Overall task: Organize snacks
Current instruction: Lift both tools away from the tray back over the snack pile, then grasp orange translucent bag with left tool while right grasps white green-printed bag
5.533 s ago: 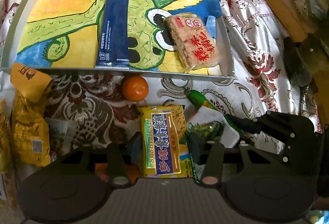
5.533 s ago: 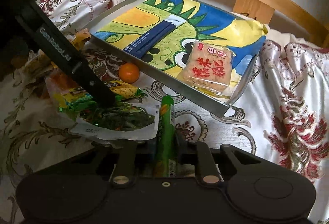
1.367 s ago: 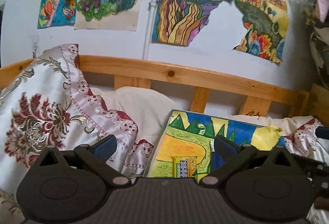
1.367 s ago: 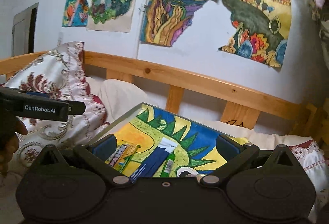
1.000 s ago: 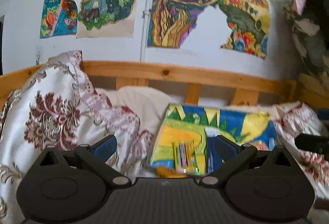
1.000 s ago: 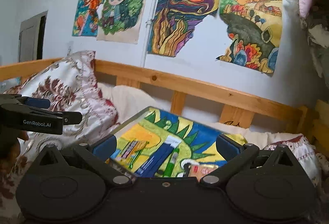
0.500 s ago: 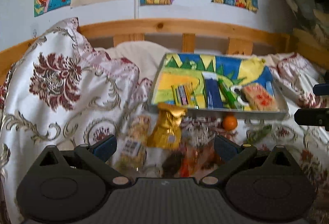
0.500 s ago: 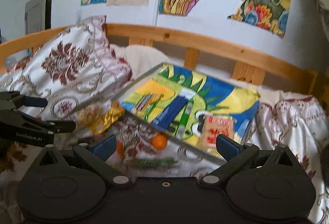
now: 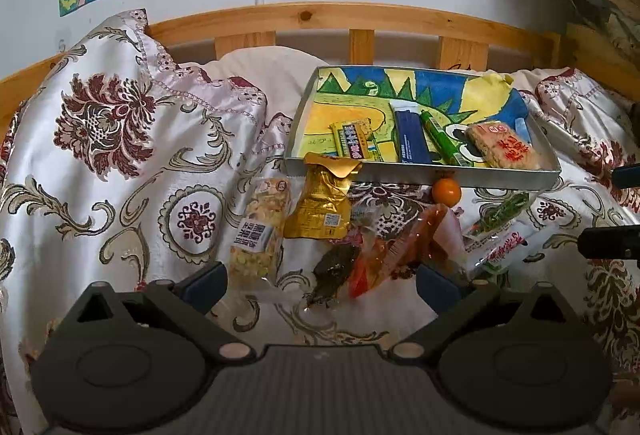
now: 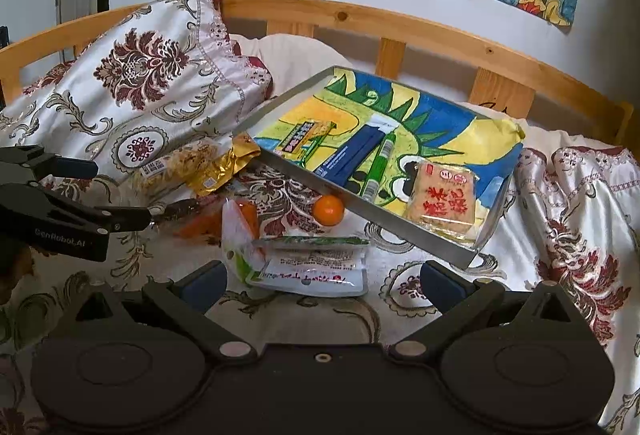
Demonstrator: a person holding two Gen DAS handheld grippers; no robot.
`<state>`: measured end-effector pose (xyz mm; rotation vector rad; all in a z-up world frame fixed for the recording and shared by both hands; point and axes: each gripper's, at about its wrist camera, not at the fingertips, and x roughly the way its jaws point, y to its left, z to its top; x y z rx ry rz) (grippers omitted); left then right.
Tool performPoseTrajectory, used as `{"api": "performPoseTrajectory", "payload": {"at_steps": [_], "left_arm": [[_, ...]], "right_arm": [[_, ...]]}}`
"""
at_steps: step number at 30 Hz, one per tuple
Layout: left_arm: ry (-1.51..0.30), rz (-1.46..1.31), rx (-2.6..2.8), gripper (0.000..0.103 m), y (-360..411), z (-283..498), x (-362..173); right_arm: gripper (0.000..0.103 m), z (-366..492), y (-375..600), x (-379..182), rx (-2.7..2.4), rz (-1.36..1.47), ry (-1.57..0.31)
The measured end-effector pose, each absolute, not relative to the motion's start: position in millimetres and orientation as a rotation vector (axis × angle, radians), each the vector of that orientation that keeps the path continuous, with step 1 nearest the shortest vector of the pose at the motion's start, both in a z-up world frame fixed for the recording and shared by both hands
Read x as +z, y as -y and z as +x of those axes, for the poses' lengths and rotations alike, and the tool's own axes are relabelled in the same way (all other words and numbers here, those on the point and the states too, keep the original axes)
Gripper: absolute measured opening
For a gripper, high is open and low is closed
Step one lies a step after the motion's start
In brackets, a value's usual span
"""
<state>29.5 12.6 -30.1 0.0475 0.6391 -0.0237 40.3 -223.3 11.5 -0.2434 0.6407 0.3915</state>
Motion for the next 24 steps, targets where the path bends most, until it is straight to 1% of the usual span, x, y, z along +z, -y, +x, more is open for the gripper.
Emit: {"api": "performPoseTrajectory", "payload": {"at_steps": [24], "left_arm": [[-0.65,0.089,-0.071,0.103,0.0,39.1,-42.9]], "right_arm": [[0.102,54.6,225.4,-9.1,0.387,-0.231,-0.735]]}}
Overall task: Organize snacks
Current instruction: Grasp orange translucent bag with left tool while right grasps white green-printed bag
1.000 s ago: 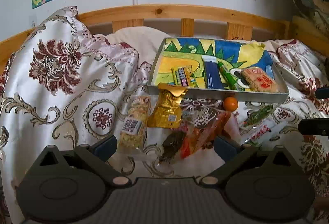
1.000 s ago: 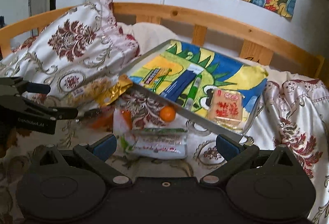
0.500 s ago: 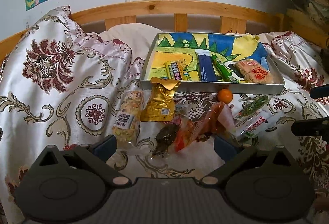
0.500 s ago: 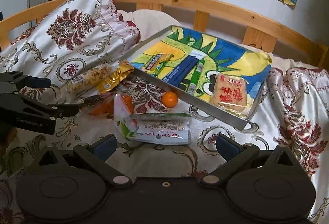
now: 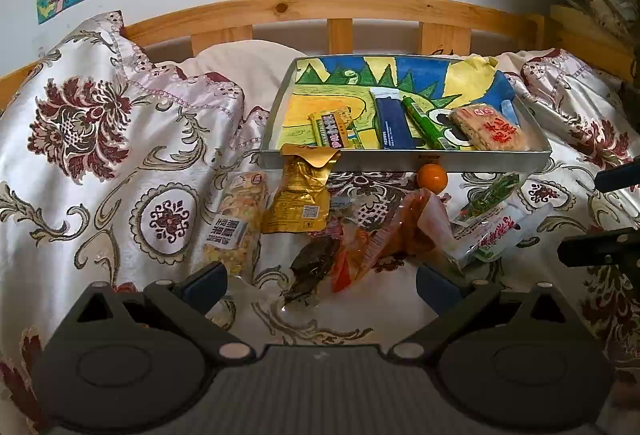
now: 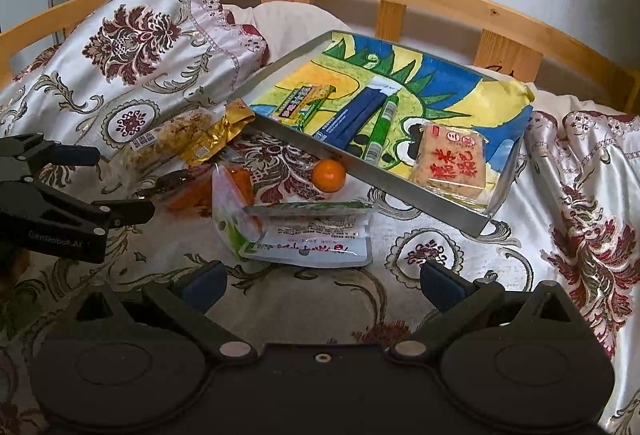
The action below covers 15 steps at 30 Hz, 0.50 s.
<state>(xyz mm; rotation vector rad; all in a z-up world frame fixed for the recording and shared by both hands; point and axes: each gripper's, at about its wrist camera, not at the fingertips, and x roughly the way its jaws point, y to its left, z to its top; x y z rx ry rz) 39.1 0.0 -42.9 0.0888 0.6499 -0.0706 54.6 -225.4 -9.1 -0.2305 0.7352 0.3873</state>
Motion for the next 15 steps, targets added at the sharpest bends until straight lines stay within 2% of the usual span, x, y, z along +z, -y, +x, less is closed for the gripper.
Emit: {"api": "performPoseTrajectory", "payload": {"at_steps": [15], "left_arm": [[-0.663,0.146,-0.168,0.103,6.1,55.3,-53.5]], "right_arm": [[0.102,67.3,227.3,-18.0,0.383,-0.225,-0.75]]}}
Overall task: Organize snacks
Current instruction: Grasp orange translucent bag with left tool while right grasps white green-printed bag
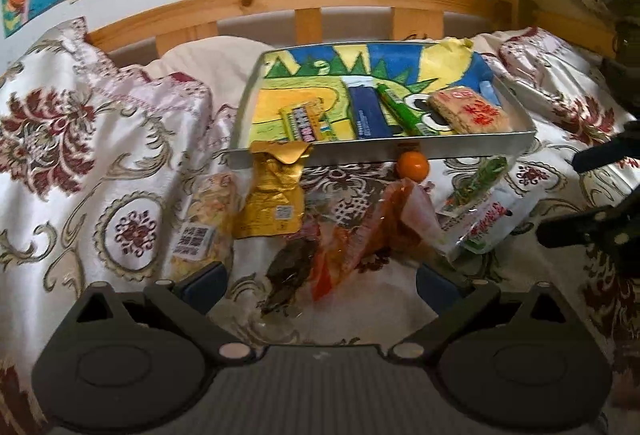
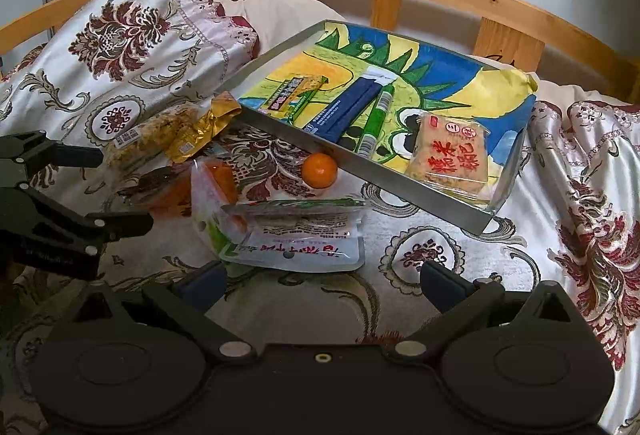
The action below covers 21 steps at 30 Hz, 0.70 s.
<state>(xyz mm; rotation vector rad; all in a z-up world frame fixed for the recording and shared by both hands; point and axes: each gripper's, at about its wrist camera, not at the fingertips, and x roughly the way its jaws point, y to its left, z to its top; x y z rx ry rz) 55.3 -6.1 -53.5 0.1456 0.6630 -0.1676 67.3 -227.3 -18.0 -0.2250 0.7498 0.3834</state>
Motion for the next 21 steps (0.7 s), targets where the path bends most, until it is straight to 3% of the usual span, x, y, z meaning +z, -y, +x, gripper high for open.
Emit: {"api": "performPoseTrajectory", "payload": {"at_steps": [21], "left_arm": [[-0.664,0.204,-0.22,0.103,11.1,75.9,-60.2]], "right_arm": [[0.102,78.7,224.2,-27.0,0.604,-0.483,-0.593]]}}
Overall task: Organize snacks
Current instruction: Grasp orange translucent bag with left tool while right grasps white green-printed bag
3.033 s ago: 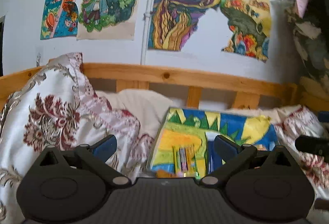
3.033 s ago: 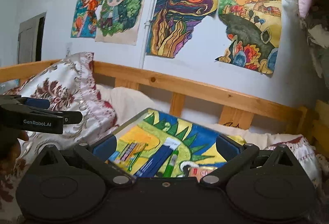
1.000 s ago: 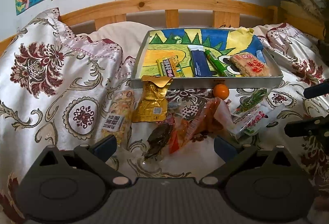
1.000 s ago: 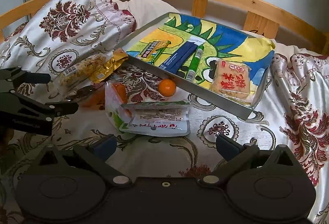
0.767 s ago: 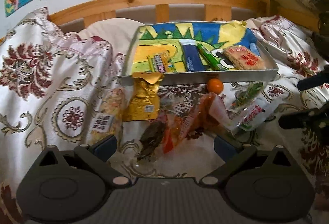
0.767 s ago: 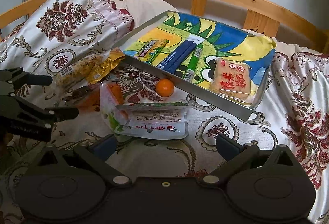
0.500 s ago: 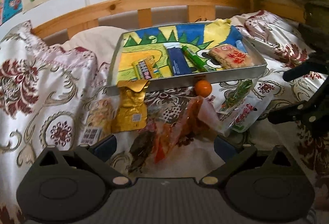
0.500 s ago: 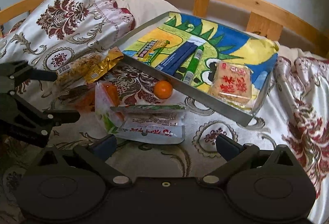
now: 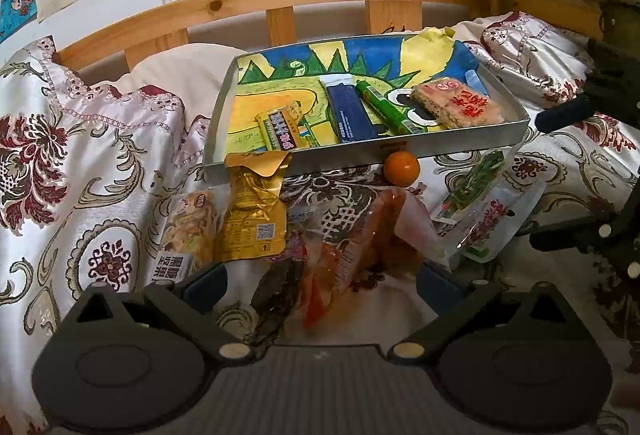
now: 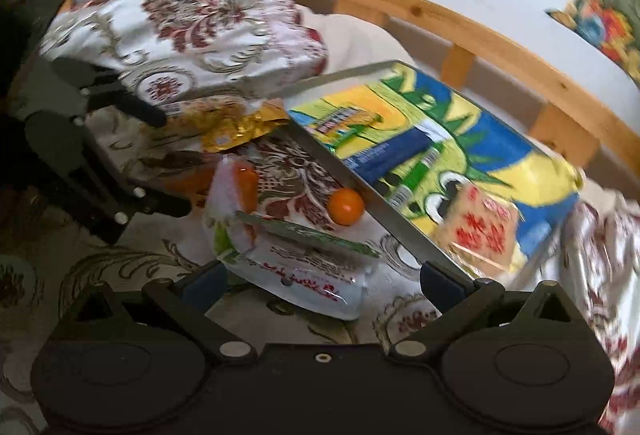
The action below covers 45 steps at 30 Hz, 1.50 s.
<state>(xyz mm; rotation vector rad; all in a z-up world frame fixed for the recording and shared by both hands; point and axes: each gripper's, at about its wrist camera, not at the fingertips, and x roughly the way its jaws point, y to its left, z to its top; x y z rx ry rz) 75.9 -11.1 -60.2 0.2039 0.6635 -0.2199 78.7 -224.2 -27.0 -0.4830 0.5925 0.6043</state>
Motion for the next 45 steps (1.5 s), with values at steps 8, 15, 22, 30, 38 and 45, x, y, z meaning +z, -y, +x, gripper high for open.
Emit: {"api": "performPoseTrajectory", "payload": {"at_steps": [8,15,22,30,38,45], "left_arm": [[-0.662,0.216,-0.228,0.103,12.9,80.0,-62.2],[-0.643,0.25,-0.276,0.103,14.6,83.0,-61.8],[-0.639,0.294,-0.355,0.103,15.5,88.9,-59.8],[-0.648,0.283,-0.424,0.103,19.0,90.9,-59.2],[-0.663,0.318,-0.494,0.102,34.2,101.8,-64.0],[-0.675,0.368,-0.512,0.088,47.5,109.5,-68.7]], "right_arm": [[0.102,86.7,219.4,-36.0,0.669,-0.555,-0.595],[0.102,97.1,210.2,-43.5,0.789,-0.709,-0.557],[0.102,110.2,198.9,-54.7,0.912,-0.869,-0.536],[0.072,132.3,198.9,-51.3,1.022,-0.86,-0.621],[0.057,138.9,219.7,-48.5,0.912,-0.718,-0.686],[0.052,148.5,230.4,-43.6,0.808,-0.56,-0.762]]}}
